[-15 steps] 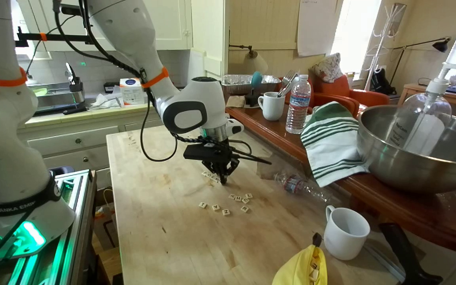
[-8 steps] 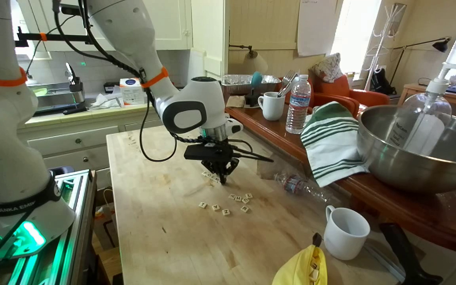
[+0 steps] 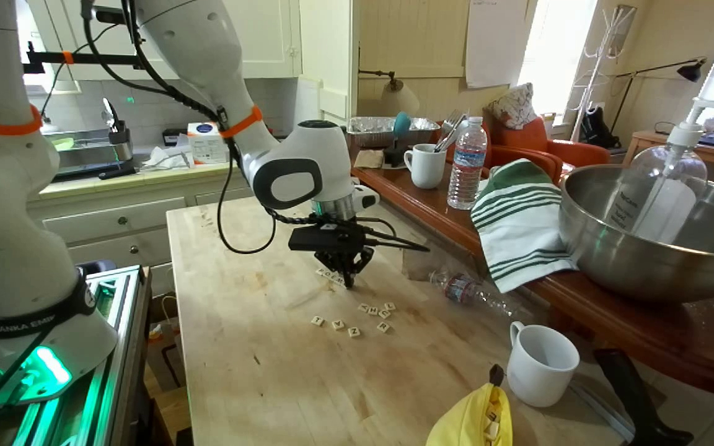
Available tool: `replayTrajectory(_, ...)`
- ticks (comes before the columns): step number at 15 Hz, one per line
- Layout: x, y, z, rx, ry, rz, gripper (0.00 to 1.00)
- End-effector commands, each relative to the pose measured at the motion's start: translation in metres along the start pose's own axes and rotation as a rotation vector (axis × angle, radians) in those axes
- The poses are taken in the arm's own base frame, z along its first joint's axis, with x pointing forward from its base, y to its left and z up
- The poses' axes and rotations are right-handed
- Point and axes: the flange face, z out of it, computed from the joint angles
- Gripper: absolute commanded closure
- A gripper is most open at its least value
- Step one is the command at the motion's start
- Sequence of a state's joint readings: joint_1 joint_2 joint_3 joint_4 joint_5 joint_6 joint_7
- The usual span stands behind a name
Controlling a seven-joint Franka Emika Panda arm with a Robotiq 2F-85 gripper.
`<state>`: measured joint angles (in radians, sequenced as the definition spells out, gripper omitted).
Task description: Add one letter to the aligned word
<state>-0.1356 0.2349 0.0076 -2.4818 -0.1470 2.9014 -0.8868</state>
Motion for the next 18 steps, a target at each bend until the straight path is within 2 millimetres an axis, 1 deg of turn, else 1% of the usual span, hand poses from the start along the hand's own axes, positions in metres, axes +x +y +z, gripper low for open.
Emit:
replayTrajectory(1, -0.006, -0.012, 0.006, 0.01, 0.007, -0.01, 1.0)
replayTrajectory(18, -0.001, -0.009, -0.007, 0.004, 0.045, 0.032, 1.0)
